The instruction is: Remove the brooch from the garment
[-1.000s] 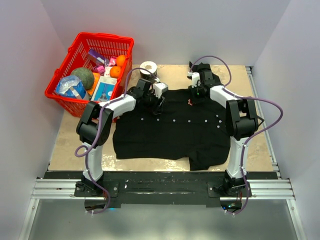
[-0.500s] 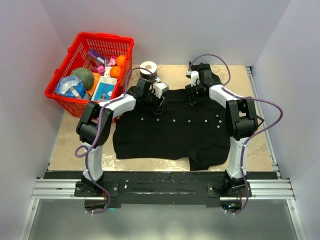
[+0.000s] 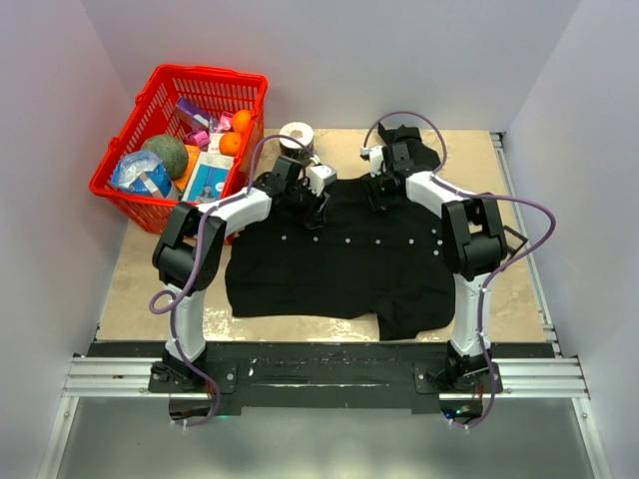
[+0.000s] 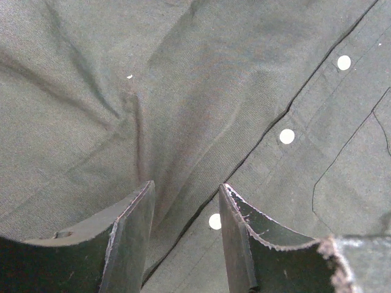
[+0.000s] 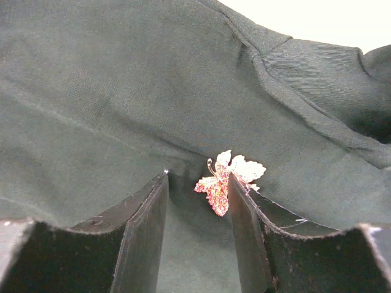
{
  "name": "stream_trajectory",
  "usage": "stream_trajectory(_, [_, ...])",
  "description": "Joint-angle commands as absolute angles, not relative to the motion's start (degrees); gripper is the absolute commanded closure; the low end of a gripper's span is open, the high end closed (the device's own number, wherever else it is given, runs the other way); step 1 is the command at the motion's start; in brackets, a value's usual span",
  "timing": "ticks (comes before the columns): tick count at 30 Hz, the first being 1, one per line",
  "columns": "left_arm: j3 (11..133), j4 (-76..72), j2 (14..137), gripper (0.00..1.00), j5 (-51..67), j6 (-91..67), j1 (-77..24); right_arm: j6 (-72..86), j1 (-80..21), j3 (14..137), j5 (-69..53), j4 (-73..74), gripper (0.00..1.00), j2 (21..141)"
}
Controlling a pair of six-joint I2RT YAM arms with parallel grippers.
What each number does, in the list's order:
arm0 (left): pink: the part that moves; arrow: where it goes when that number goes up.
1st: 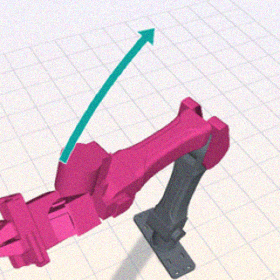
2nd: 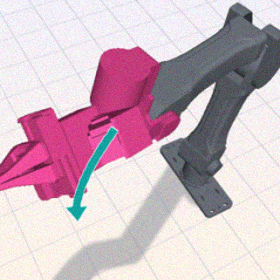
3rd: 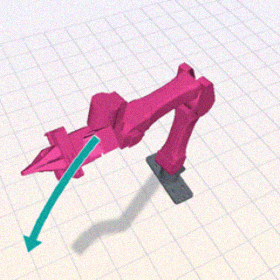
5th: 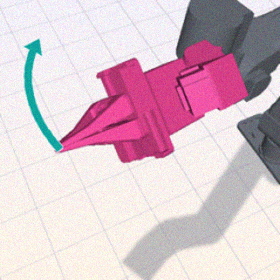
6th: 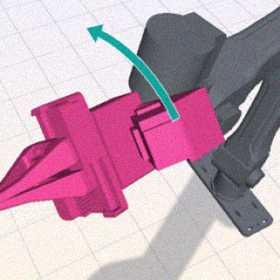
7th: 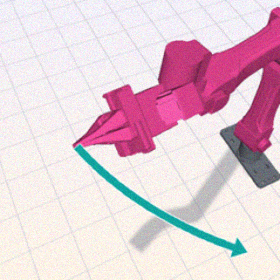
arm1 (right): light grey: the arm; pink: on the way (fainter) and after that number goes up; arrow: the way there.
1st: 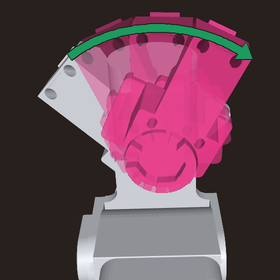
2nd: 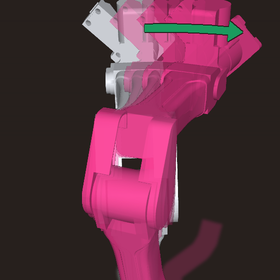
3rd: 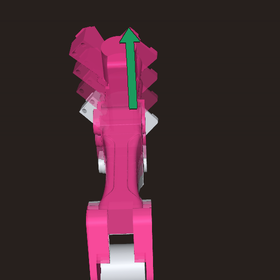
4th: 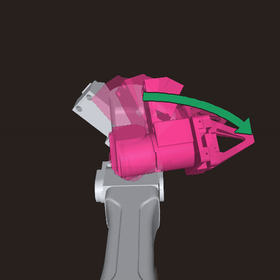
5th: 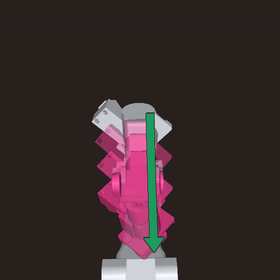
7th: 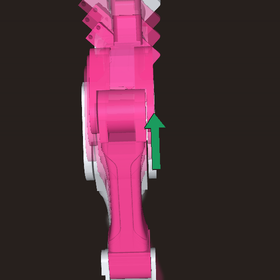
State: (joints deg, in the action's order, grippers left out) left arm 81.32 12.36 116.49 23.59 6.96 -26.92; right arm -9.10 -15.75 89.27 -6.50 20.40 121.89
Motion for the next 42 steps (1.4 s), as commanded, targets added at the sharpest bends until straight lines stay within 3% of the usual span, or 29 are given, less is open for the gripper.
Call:
stream_trajectory(1, [81.91,12.13,114.26,0.49,24.08,8.26,-26.81,-7.91,-15.38,90.62,-3.77,21.01,0.53,121.47])
stream_trajectory(26, [81.91,11.51,114.96,0.49,24.96,7.65,-26.81,-5.63,-15.38,92.11,-2.02,20.83,0.54,117.69])
stream_trajectory(42, [82.09,11.43,115.49,0.49,25.31,7.21,-26.72,-5.89,-15.47,91.14,2.54,22.59,0.52,122.60])
